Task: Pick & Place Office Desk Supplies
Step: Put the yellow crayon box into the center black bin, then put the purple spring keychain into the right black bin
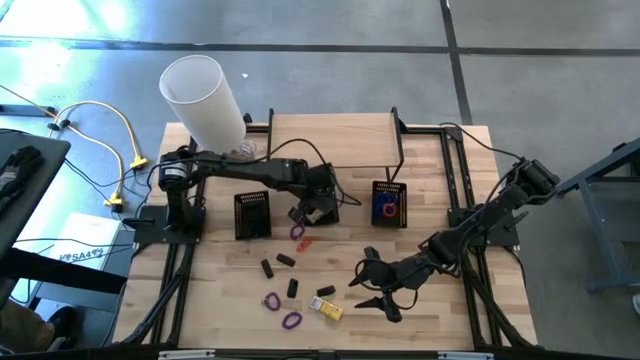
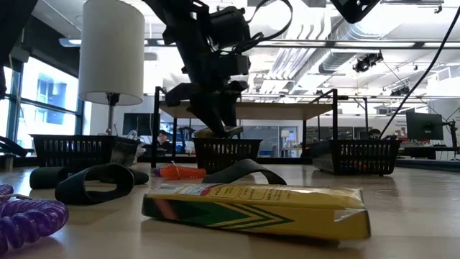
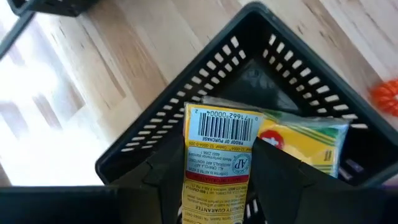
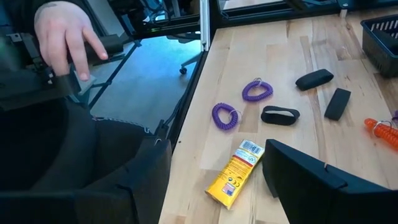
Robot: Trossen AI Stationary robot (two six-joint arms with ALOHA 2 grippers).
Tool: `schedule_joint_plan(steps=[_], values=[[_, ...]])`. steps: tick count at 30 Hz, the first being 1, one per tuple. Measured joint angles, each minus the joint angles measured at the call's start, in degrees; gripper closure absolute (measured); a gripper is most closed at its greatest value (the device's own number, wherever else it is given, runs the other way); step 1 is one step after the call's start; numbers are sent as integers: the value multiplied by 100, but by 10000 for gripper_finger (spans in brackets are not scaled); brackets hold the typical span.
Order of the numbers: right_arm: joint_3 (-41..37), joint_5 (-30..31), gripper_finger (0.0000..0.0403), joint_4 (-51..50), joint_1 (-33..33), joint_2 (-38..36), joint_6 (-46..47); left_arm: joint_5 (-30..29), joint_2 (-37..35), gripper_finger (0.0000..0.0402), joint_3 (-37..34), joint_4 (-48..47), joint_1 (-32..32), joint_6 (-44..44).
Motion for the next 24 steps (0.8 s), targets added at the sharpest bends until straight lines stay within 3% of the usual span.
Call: schedule_joint_plan(steps=[13,18,24], values=[[0,0,154,-70,0,0,-109,221,-2,174,0,176,21,191],[0,0,154,-141,0,0,-109,-250,-100,165,0,187,-114,360],[0,-1,154,-174,0,0,-111,-365,-782,164,0,62,-594,-274]])
